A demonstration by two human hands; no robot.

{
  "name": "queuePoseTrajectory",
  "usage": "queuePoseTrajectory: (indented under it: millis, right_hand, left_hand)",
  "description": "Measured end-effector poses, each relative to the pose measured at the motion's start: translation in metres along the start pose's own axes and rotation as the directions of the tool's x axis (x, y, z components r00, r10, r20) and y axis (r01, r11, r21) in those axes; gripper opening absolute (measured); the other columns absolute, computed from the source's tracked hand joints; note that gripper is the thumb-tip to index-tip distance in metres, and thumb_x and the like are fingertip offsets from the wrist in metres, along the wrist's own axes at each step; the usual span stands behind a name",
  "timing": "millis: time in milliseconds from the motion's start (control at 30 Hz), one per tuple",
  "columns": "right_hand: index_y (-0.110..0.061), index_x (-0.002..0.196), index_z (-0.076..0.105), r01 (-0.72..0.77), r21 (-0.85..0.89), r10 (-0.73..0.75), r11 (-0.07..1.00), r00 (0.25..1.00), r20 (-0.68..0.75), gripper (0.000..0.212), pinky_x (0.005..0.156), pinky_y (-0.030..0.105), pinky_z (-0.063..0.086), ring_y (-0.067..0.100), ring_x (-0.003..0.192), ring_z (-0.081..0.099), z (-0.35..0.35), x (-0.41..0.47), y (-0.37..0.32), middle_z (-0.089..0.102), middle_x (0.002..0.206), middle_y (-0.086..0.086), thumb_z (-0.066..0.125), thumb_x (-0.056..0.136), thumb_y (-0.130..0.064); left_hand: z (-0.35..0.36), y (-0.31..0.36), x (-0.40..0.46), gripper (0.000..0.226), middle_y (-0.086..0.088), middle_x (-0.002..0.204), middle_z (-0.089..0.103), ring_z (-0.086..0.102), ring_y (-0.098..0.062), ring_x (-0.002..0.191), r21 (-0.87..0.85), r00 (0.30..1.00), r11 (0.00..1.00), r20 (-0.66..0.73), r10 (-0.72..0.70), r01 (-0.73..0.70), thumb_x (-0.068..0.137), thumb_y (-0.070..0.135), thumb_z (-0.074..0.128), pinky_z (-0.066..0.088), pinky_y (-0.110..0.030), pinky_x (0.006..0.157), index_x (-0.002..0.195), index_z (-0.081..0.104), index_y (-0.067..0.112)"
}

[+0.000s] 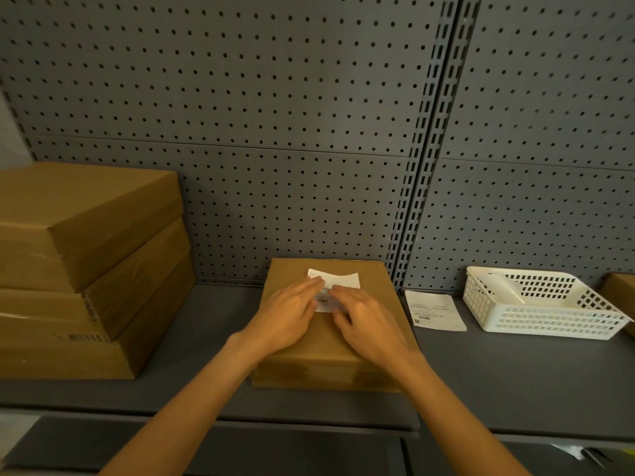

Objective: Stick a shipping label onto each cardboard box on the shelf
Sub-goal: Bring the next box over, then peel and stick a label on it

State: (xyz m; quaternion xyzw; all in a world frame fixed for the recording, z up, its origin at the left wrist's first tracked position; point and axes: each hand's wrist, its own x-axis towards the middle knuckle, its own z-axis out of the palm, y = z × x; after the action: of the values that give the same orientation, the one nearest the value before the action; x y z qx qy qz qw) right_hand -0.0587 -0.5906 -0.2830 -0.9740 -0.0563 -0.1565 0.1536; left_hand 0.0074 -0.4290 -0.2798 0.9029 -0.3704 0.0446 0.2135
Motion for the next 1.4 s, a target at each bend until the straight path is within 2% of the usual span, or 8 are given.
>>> queuePoseTrajectory:
  millis: [133, 367, 533, 733, 900, 1033, 1167, 1400]
  right_hand:
    - [-0.018, 0.151, 0.022, 0.009, -0.045, 0.002, 0.999, 0.97, 0.242, 0.049, 0.118, 0.03, 0.004, 0.009, 0.146, 0.012, 0.006, 0.001, 0.003, 0.021, 0.158, -0.003, 0.026, 0.104, -0.033]
    - [-0.027, 0.152, 0.003, -0.038, -0.151, 0.09, 0.988, 0.931, 0.353, 0.053, 0.118, 0.032, -0.007, 0.002, 0.146, -0.004, -0.002, -0.007, 0.015, 0.0, 0.16, -0.01, 0.014, 0.103, -0.042]
    - [-0.026, 0.152, -0.002, -0.135, -0.176, 0.191, 0.975, 0.917, 0.351, 0.055, 0.118, 0.034, -0.009, 0.003, 0.146, -0.007, -0.005, -0.012, 0.021, -0.004, 0.16, -0.01, 0.009, 0.102, -0.046]
    - [-0.021, 0.153, 0.002, -0.202, -0.196, 0.258, 0.959, 0.909, 0.327, 0.057, 0.12, 0.037, -0.006, 0.007, 0.147, -0.003, -0.009, -0.012, 0.022, 0.001, 0.161, -0.006, 0.01, 0.102, -0.046]
    - [-0.017, 0.153, 0.002, -0.136, -0.196, 0.184, 0.971, 0.949, 0.254, 0.055, 0.117, 0.033, -0.009, 0.008, 0.147, -0.004, -0.008, 0.01, 0.015, -0.001, 0.161, -0.003, 0.014, 0.104, -0.038]
    - [-0.02, 0.153, 0.0, -0.095, -0.151, 0.141, 0.984, 0.933, 0.331, 0.053, 0.118, 0.032, -0.007, 0.007, 0.147, -0.005, 0.002, 0.033, 0.013, -0.003, 0.161, -0.004, 0.012, 0.104, -0.037]
    - [-0.026, 0.152, -0.001, -0.113, -0.156, 0.165, 0.981, 0.911, 0.379, 0.052, 0.12, 0.034, -0.005, 0.006, 0.146, -0.006, 0.007, 0.034, 0.022, -0.005, 0.16, -0.008, 0.01, 0.103, -0.041]
    - [-0.026, 0.153, 0.002, -0.246, -0.204, 0.296, 0.947, 0.916, 0.271, 0.056, 0.119, 0.039, -0.005, 0.009, 0.147, -0.004, 0.012, 0.033, 0.035, -0.002, 0.161, -0.007, 0.009, 0.101, -0.047]
  left_hand:
    - [0.003, -0.005, -0.003, 0.051, 0.01, 0.159, 0.002, 0.0, -0.003, 0.145, 0.109, 0.97, 0.994, 0.242, -0.032, 0.006, 0.103, 0.038, 0.016, 0.0, -0.027, 0.118, 0.151, 0.006, 0.024]
    - [0.002, -0.006, -0.007, 0.053, 0.012, 0.158, -0.007, -0.008, 0.001, 0.143, 0.179, 0.949, 0.984, 0.311, -0.056, -0.001, 0.102, 0.043, 0.008, -0.006, -0.026, 0.118, 0.151, -0.003, 0.026]
    - [0.001, -0.005, -0.008, 0.053, 0.012, 0.158, -0.009, -0.01, 0.0, 0.143, 0.181, 0.945, 0.983, 0.321, -0.064, 0.005, 0.101, 0.044, 0.007, -0.007, -0.028, 0.118, 0.15, -0.005, 0.027]
    - [0.001, -0.006, -0.007, 0.049, 0.014, 0.157, -0.011, -0.012, -0.002, 0.143, 0.192, 0.94, 0.981, 0.34, -0.043, -0.024, 0.1, 0.05, 0.007, -0.008, -0.031, 0.118, 0.147, -0.002, 0.043]
    - [0.002, -0.003, -0.008, 0.051, 0.011, 0.158, -0.011, -0.012, -0.003, 0.144, 0.2, 0.942, 0.979, 0.332, -0.045, -0.024, 0.1, 0.05, 0.007, -0.007, -0.031, 0.119, 0.148, -0.004, 0.038]
    - [0.004, -0.005, -0.007, 0.053, 0.011, 0.158, -0.011, -0.012, -0.002, 0.143, 0.199, 0.942, 0.98, 0.333, -0.044, -0.024, 0.1, 0.049, 0.007, -0.008, -0.03, 0.118, 0.149, -0.006, 0.034]
    - [0.004, -0.006, -0.007, 0.054, 0.011, 0.158, -0.012, -0.012, -0.001, 0.143, 0.197, 0.941, 0.98, 0.336, -0.049, -0.019, 0.1, 0.047, 0.007, -0.008, -0.029, 0.118, 0.15, -0.006, 0.03]
    - [0.004, -0.006, -0.007, 0.054, 0.011, 0.158, -0.013, -0.013, -0.001, 0.143, 0.193, 0.939, 0.981, 0.341, -0.049, -0.019, 0.1, 0.047, 0.007, -0.008, -0.03, 0.119, 0.149, -0.007, 0.03]
